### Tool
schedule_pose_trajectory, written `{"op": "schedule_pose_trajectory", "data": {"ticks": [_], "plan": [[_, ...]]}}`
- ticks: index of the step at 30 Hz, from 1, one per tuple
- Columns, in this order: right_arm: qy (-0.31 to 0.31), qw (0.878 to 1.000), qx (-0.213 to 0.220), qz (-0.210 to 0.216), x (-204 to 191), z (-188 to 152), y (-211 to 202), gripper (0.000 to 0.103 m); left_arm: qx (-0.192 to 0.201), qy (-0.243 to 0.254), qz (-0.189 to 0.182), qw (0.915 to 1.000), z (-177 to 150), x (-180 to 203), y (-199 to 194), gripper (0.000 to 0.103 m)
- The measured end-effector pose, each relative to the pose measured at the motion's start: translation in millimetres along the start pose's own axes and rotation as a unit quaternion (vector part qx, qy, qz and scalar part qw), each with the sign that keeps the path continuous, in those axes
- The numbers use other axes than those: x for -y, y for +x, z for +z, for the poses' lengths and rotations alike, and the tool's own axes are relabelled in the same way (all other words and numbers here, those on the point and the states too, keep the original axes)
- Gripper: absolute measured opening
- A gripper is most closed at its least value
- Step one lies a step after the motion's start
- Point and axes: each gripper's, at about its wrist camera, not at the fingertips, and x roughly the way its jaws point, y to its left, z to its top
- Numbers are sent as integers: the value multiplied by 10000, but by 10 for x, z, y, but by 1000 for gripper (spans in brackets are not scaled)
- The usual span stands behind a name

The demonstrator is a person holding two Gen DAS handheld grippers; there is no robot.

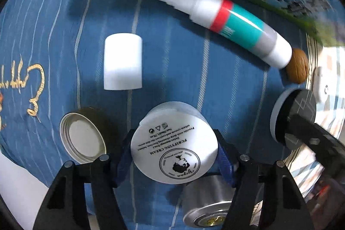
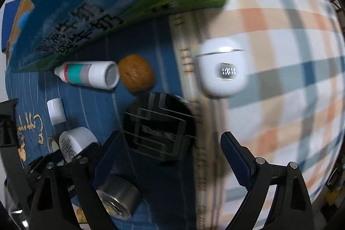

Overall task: Organize rigid objects
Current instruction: 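Grasp the white cream jar with the left tool while the right tool grasps the black tin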

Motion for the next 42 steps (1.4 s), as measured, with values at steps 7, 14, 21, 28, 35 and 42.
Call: {"op": "schedule_pose_trajectory", "data": {"ticks": [7, 14, 21, 28, 35, 42], "plan": [[-337, 9977, -295, -514, -210, -21, 251, 78, -34, -95, -167, 9998, -24, -112, 163, 68], [-102, 9973, -392, -607, -29, -144, 298, 79, -3, 128, -146, 9998, -75, -170, 198, 68], [116, 9942, -425, -980, -141, -56, 307, 81, 59, 346, -91, 9993, 55, 75, 323, 69], [120, 9934, -457, -1046, -380, -52, 394, 78, 63, 451, -32, 9990, 78, 375, 179, 66], [-294, 9909, -587, -1172, -184, 21, 300, 77, 142, 335, 20, 9993, 109, 418, 108, 65], [-597, 9924, -459, -977, -89, -223, 55, 77, 432, 165, 26, 9989, -64, 360, -255, 65]]}}
